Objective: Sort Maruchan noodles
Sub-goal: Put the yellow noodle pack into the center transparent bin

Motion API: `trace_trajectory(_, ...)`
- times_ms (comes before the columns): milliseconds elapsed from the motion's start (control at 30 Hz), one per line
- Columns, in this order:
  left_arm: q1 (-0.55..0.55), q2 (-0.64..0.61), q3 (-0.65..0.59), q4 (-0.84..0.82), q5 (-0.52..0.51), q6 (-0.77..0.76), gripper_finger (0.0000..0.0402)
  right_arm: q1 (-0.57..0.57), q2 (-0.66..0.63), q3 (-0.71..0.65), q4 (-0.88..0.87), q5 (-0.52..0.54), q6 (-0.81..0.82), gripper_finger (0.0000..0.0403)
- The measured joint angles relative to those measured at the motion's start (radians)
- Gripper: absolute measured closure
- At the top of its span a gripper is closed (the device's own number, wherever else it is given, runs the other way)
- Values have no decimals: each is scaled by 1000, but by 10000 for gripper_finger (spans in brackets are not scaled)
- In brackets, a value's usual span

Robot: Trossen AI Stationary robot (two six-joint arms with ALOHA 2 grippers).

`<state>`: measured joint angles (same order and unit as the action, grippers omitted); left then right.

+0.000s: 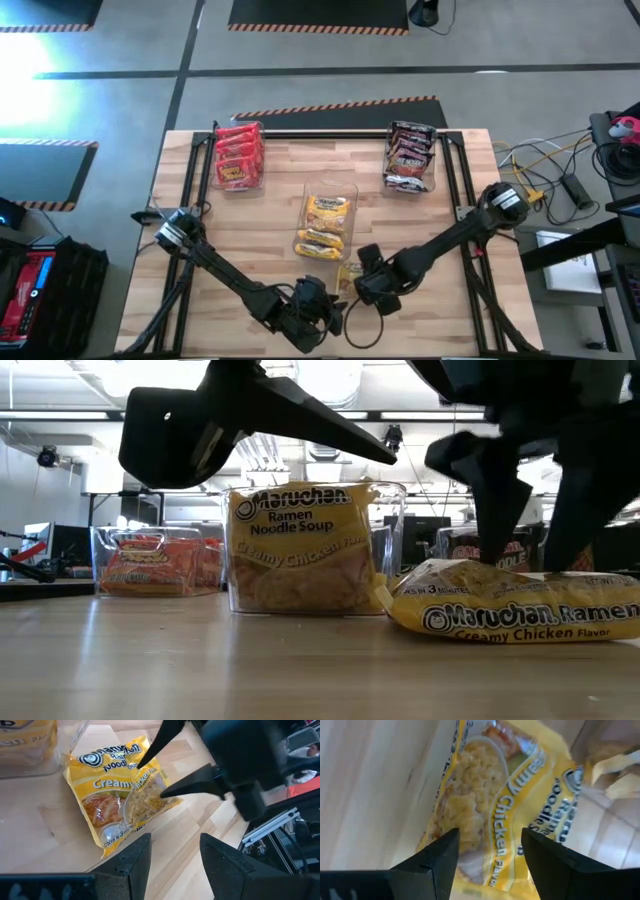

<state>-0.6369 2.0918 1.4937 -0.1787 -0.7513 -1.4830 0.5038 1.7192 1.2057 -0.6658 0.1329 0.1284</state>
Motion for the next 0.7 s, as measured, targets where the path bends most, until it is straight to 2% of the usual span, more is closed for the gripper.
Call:
trace_trajectory(167, 0, 0, 0, 0, -18, -15, 249, 0, 53, 3, 4, -1, 19, 197)
trace_trajectory(533, 1, 0, 0, 0, -24, -46, 249, -4, 83, 4, 36, 16, 541, 197)
trace_trajectory(700, 6, 0, 0, 0, -24, -49, 249, -2, 68, 2, 137, -2, 638, 197)
